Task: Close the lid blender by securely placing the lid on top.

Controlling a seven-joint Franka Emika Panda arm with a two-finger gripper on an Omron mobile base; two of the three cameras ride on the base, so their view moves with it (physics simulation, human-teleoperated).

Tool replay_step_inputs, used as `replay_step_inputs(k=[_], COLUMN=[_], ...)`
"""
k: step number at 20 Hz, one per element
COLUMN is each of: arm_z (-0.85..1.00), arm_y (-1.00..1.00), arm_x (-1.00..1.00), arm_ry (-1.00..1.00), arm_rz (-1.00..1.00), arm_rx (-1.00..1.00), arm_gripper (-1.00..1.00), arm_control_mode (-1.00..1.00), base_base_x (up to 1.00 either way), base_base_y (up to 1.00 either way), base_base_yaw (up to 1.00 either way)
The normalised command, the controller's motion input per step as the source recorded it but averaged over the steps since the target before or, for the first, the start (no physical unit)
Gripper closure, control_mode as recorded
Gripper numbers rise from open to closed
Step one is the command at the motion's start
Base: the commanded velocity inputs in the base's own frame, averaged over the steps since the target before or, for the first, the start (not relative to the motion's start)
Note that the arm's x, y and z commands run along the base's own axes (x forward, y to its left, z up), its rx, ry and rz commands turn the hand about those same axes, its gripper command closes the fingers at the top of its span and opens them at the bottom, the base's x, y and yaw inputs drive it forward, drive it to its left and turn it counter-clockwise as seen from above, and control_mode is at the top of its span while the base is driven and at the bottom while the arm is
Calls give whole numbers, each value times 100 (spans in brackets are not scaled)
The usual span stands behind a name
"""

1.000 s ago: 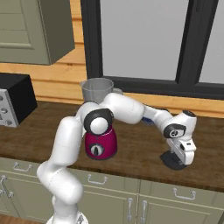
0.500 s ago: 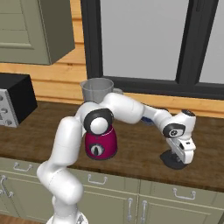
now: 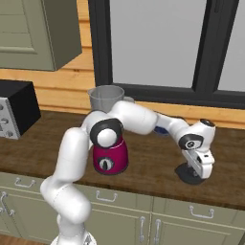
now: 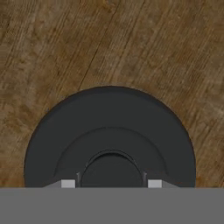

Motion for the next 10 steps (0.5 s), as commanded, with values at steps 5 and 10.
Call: replay_step_inputs(k=[5,10], arm_z=[92,100], arm_y=[0,0], arm_x=[-30,-11], arm_ry=[-17,-12], arm_rz=[0,-5], arm_rx=[9,1], arm_gripper=[100,100], arm_control_mode=[-100,-100], base_base_x=[0,0], base_base_y=[0,0], base_base_yaw=[0,0])
